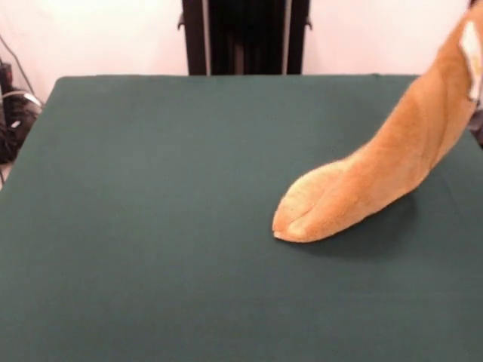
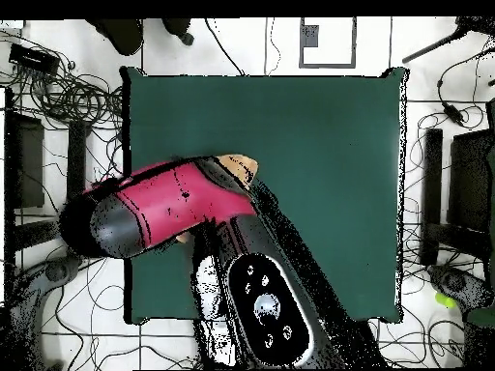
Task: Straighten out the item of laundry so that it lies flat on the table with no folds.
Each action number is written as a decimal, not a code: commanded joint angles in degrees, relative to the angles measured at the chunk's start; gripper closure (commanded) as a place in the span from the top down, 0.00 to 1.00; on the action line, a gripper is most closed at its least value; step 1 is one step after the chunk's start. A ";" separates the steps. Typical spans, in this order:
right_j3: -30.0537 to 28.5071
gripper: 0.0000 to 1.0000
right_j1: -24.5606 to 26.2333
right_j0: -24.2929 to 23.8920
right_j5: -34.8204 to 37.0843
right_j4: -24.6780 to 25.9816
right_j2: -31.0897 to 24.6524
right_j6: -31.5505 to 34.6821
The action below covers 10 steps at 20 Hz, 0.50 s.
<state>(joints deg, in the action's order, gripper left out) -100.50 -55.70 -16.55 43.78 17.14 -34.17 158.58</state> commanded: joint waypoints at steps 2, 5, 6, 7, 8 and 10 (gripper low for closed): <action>-26.54 0.00 3.63 -36.45 -18.67 -3.49 -34.94 -29.77; -25.50 0.00 11.10 -45.17 -13.75 1.30 -39.86 -36.69; -24.82 0.00 13.22 -47.56 -11.59 2.12 -40.90 -38.53; -24.10 0.00 15.78 -49.79 -9.59 2.91 -42.03 -40.71; -23.22 0.00 18.94 -51.88 -7.45 3.45 -42.86 -43.13; -20.75 0.00 25.62 -55.19 -3.03 4.87 -43.42 -49.50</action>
<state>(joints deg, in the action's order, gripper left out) -113.26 -44.68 -65.57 30.53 18.21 -63.90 142.35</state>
